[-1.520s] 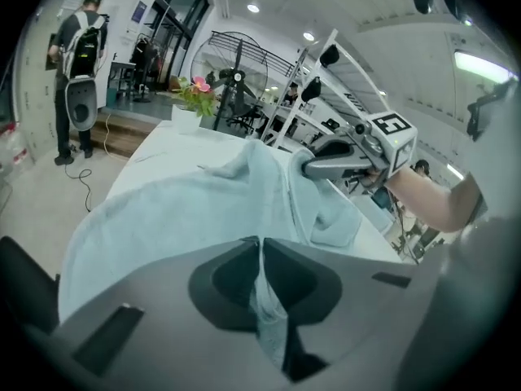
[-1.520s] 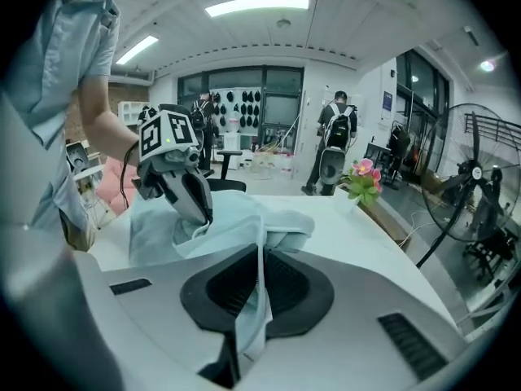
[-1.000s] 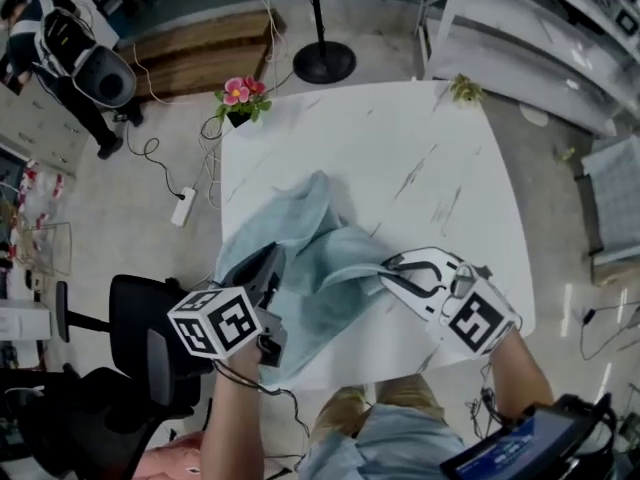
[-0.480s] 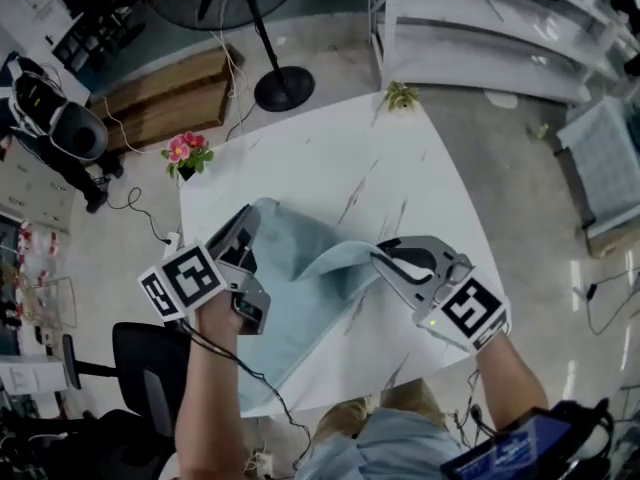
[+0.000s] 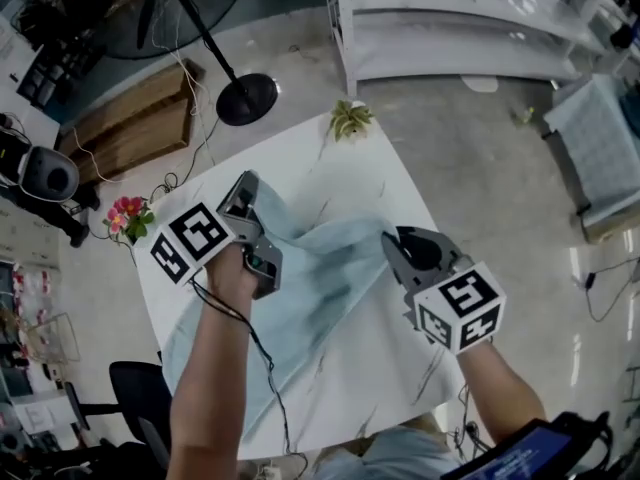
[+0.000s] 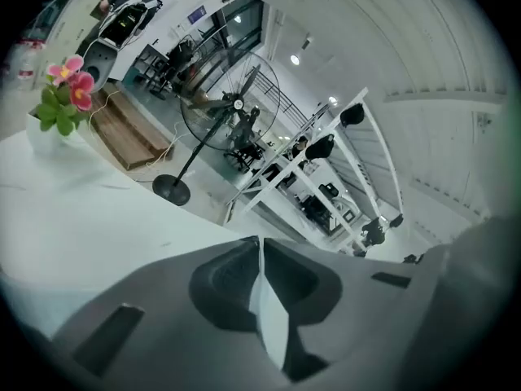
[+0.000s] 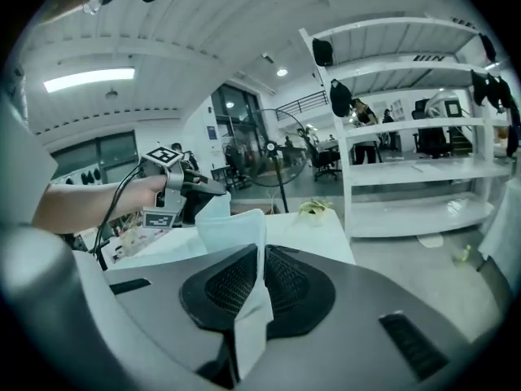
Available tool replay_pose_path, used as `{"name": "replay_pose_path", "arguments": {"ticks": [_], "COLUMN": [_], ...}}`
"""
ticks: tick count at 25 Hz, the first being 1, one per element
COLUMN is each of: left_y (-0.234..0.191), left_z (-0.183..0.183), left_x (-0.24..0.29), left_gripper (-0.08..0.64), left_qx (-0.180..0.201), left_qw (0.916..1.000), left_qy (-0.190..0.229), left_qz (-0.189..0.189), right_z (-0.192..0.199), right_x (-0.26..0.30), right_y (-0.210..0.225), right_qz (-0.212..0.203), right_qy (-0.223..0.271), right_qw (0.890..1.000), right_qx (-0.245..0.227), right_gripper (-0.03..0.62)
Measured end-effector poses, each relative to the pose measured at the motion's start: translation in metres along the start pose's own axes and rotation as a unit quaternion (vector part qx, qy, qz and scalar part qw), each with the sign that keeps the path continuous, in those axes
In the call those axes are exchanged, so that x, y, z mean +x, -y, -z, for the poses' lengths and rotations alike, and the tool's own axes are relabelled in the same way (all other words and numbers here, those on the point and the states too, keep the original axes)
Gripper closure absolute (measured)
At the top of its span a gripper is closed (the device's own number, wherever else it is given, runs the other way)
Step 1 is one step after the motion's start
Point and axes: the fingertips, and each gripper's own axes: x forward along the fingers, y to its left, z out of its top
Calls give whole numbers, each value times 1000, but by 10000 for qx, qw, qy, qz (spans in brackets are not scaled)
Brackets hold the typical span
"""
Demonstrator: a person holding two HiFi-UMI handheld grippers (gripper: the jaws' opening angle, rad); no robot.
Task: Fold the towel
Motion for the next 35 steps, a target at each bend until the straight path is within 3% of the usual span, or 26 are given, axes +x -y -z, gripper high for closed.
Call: {"name": "replay_pose_path", "arguments": {"ticks": [5, 8, 9, 10, 11, 13, 16, 18, 23, 29, 32, 35], "left_y": [-21, -24, -22, -17, -12, 0, 7, 9, 14, 0, -15, -26], "left_z": [46, 75, 83, 89, 93, 91, 78, 71, 50, 36, 47, 81], "left_x": [74, 107, 115, 121, 124, 123, 107, 94, 45, -59, -119, -174], "left_gripper": [537, 535, 521, 406, 329, 291, 293, 320, 350, 373, 387, 390], "left_qx": [32, -195, -289, -316, -243, 123, 587, 627, 575, 955, 1089, 1223], "left_qw": [9982, 9971, 9966, 9959, 9955, 9955, 9952, 9954, 9962, 9946, 9936, 9921], "left_qy": [-470, -701, -772, -833, -870, -843, -664, -584, -329, -30, 0, -252], "left_qz": [-373, -212, -50, 120, 268, 415, 409, 424, 568, 400, 285, 153], "right_z": [43, 64, 69, 73, 75, 76, 74, 68, 58, 78, 91, 102], "right_x": [14, 16, 16, 16, 16, 13, 8, 7, 19, 28, 26, 23], "right_y": [51, 71, 76, 81, 85, 91, 93, 90, 53, -19, -53, -87], "right_qz": [419, 581, 621, 649, 673, 736, 878, 921, 305, -594, -896, -1198], "right_qy": [-505, -685, -718, -735, -735, -710, -715, -689, -745, -1223, -1364, -1498], "right_qw": [9972, 9948, 9941, 9936, 9932, 9928, 9928, 9933, 9958, 9822, 9765, 9690], "right_qx": [352, 489, 528, 569, 604, 617, 399, 107, -439, -1296, -1408, -1554], "right_gripper": [552, 543, 514, 469, 412, 397, 401, 429, 509, 541, 549, 549]}}
